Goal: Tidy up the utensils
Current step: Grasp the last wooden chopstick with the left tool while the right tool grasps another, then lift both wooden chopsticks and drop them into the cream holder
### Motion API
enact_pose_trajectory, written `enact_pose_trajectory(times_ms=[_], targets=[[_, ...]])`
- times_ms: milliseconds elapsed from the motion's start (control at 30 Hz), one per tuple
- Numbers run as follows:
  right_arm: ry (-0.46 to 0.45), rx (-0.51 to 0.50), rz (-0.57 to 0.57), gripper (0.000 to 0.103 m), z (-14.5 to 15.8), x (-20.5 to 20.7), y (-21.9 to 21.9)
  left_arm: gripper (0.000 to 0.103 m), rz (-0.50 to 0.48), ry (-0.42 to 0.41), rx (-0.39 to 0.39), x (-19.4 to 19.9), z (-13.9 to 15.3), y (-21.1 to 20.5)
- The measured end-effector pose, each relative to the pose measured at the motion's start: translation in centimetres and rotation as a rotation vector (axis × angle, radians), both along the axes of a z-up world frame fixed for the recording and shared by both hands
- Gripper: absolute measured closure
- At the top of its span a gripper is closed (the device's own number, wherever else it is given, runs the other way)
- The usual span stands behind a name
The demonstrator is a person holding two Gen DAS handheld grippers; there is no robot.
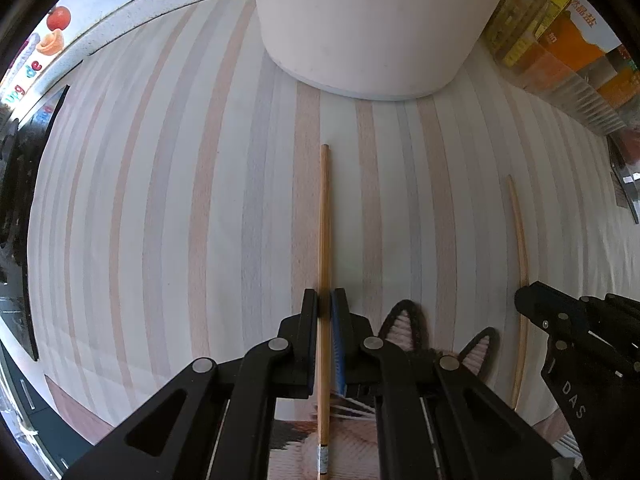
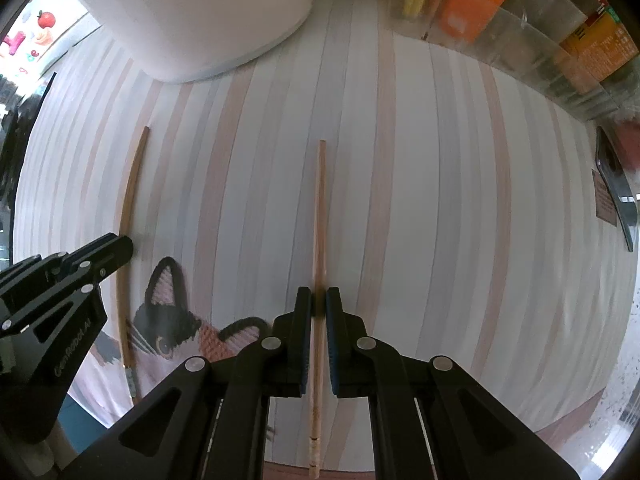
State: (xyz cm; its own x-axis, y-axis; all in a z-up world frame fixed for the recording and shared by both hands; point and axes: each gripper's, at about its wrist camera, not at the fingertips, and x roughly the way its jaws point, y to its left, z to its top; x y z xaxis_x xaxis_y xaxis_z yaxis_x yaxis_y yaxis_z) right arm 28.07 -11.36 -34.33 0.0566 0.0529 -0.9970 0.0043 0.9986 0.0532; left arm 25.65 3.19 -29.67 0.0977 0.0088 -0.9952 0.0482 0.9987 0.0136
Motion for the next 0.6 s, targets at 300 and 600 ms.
enact_pose_trajectory(times_ms=[300,600], targets=[[0.000,-0.001,-0.007,0.095,-0.04,-0.68,-0.65,0.098,-0.016,-0.002,0.005,0.09,0.24,-0.08],[-0.013,-0.035,-0.002,0.095,-0.40,-0.91,-0.32,0.098,-0.006,-0.003,0.001,-0.03,0.28,-0.02]])
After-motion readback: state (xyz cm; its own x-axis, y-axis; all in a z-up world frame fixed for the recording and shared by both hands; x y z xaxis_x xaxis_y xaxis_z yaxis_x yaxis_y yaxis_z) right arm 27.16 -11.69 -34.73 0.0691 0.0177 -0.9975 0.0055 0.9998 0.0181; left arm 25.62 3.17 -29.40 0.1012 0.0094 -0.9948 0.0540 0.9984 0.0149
